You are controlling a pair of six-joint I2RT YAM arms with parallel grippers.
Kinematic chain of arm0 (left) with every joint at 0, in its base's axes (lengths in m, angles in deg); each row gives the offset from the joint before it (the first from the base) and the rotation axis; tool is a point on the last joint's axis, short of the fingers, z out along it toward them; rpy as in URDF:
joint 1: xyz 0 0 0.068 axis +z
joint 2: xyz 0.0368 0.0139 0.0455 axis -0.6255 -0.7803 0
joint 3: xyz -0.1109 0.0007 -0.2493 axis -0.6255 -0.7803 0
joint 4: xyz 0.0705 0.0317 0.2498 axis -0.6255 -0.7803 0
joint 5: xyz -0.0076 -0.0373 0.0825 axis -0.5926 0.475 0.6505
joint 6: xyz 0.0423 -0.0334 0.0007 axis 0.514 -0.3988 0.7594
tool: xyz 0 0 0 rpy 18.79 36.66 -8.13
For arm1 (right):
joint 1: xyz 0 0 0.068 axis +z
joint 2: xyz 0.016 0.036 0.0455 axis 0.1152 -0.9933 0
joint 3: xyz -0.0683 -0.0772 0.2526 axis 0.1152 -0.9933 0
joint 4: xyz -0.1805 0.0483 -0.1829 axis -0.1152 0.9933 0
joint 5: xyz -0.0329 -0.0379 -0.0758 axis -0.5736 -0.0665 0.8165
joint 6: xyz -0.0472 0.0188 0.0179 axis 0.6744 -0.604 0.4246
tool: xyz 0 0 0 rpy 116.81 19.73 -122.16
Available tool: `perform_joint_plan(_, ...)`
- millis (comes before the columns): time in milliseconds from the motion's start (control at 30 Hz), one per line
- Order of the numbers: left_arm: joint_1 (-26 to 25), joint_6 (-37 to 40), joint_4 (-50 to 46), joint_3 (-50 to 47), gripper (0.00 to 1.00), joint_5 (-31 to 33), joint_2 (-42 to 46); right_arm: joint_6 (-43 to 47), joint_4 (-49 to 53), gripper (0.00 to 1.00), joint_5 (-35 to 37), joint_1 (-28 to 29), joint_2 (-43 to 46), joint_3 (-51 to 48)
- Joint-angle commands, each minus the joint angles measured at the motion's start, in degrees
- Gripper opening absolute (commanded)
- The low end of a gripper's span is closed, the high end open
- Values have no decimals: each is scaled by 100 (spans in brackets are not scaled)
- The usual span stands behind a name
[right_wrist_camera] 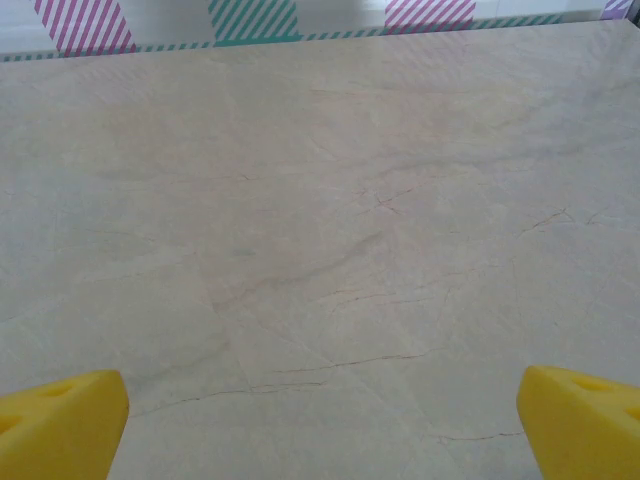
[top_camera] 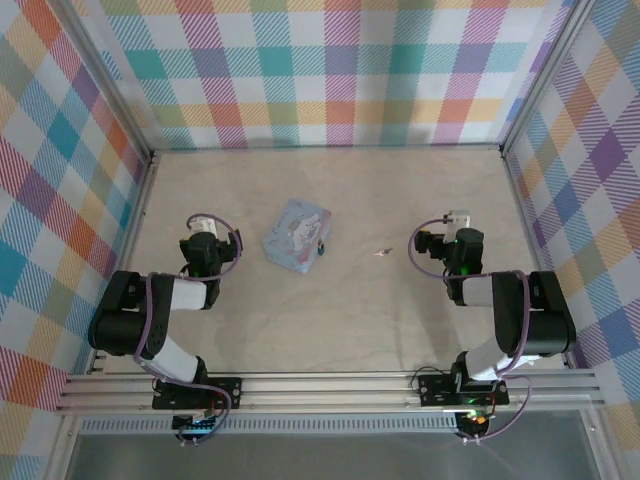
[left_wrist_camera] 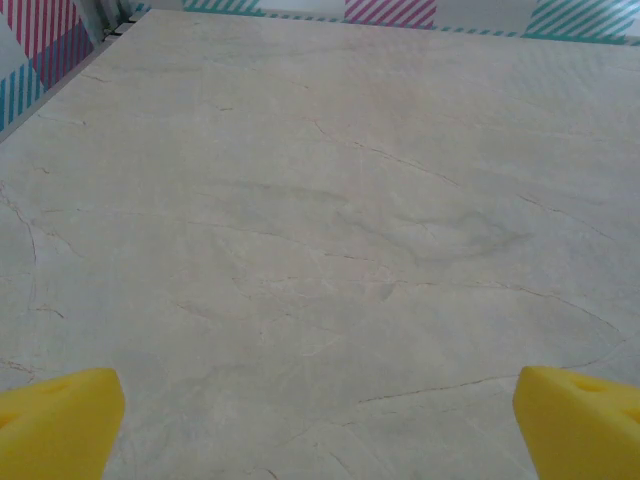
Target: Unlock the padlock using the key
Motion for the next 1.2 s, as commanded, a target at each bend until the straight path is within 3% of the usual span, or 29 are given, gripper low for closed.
perform_joint_plan(0, -21, -14, 172, -76, 100, 108, -7, -65, -129, 100, -41, -39, 25, 15)
perform_joint_plan(900, -24, -20, 223, -111, 100, 104, 13, -89, -166, 100, -32, -40, 47, -2)
perform_joint_plan(1033, -49, 2, -503, 152, 100, 152, 365, -94, 791, 100, -6, -41, 638, 242)
perform_joint_plan(1100, -53, -257, -1551, 573, 100, 693, 645, -143, 1503, 100, 34, -40, 980, 437)
perform_joint_plan(1167, -60, -320, -2159, 821, 100, 782, 877, -256, 1926, 100, 30, -42, 1303, 569)
